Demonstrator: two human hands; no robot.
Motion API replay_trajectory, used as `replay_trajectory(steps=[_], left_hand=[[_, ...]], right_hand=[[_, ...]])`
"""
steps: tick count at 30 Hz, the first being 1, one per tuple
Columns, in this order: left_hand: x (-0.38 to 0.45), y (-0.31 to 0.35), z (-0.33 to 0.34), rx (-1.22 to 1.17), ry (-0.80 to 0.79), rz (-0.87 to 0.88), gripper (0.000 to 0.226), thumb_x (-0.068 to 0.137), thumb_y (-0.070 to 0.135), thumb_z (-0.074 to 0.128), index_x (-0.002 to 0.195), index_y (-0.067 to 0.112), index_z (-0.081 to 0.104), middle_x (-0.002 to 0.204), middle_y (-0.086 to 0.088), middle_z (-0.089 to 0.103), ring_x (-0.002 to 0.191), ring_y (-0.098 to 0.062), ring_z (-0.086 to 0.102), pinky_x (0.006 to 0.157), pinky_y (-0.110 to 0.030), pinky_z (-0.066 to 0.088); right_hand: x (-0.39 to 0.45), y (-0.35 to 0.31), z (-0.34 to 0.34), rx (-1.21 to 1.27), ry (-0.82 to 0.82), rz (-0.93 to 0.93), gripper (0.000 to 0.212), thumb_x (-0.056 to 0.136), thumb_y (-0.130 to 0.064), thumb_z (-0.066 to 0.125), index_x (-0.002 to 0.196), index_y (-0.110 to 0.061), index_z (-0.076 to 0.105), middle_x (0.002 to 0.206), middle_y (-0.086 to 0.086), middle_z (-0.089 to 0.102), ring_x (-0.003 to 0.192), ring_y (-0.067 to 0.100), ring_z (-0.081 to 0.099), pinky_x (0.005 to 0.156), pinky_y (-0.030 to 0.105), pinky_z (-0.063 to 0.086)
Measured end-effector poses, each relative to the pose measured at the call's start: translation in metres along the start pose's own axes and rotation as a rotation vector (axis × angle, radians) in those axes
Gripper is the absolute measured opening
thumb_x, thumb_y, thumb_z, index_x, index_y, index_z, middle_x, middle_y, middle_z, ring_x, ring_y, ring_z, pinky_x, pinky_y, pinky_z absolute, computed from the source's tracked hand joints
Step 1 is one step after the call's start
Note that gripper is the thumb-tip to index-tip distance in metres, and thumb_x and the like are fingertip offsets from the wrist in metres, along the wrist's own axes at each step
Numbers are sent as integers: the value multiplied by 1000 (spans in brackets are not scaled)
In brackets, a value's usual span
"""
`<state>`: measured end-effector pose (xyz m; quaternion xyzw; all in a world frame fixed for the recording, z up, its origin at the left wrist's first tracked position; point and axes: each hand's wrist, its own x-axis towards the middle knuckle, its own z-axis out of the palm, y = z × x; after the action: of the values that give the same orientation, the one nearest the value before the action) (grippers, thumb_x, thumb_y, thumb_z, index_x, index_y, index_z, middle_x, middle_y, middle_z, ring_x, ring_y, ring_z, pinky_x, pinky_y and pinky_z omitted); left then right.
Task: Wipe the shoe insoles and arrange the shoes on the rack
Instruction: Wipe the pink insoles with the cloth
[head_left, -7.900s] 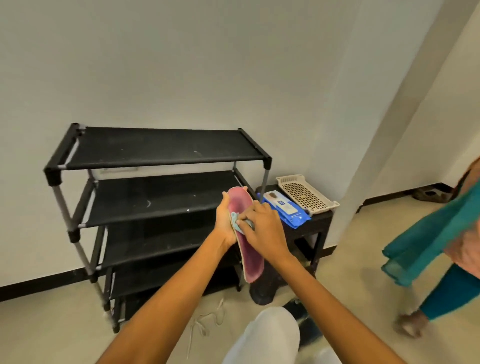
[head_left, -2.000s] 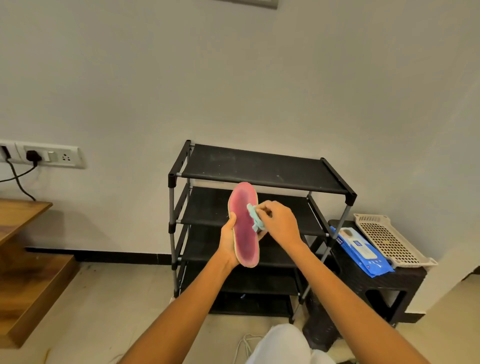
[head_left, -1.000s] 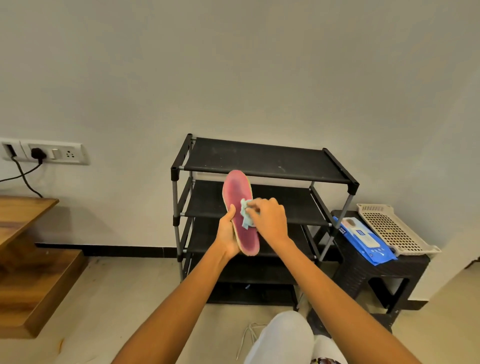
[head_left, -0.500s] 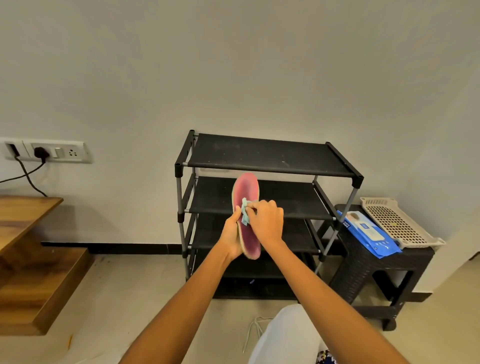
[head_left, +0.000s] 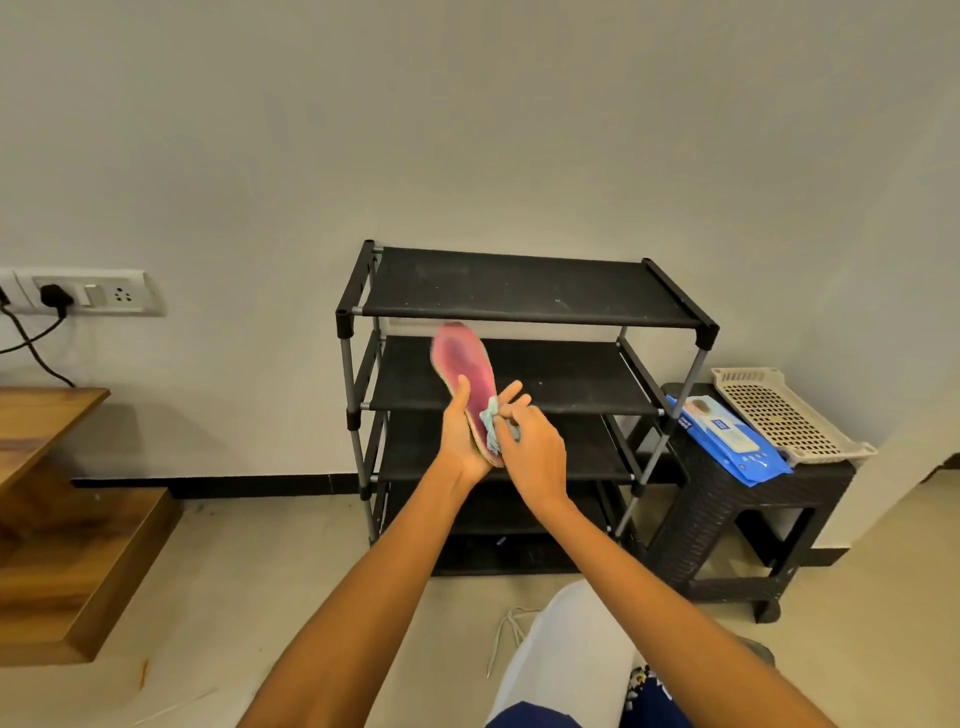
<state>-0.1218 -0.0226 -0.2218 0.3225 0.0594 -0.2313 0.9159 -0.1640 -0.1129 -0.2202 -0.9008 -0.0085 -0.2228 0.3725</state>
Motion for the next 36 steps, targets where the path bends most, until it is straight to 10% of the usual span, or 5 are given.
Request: replay_trajectory(steps=[5,13,19,28,36], left_hand=[[-1,-20,3,-29,45,61,41,95,46,45,107,11,62,92,-10,69,86,-22,68,76,-35,57],[-6,-9,-21,-106,-13,88,46,97,47,38,99,7,59,79,-11,69,73,-23,70,67,-33,59],[-10,-20,-16,-88,-62,92,42,99,41,36,114,9,60,99,-13,70,88,-24,70,74,-36,59],[-2,-17,-42,-132,26,68,51,97,49,35,114,5,55,86,-14,72,84,-25,71,69,-34,59],[-8,-23,-24,-169,10,87,42,100,41,35,105,9,62,87,-11,71,77,-22,70,64,-31,59]], right_hand=[[13,-1,2,-88,10,68,22,94,-30,53,102,-13,65,98,3,62,90,12,57,68,21,45],[-4,-2,-16,-206,-172,-421,16,88,-26,60,85,-18,74,83,0,69,80,11,57,72,37,48],[35,4,-14,-233,-113,-86,22,92,-29,54,103,-15,66,96,2,68,89,18,59,83,33,40],[-17,-5,1,-198,-214,-375,20,85,-25,57,77,-18,74,73,-2,69,68,11,59,68,34,48],[15,-3,-1,-361,-170,-152,20,93,-26,54,100,-17,70,94,2,68,87,18,58,78,36,47]])
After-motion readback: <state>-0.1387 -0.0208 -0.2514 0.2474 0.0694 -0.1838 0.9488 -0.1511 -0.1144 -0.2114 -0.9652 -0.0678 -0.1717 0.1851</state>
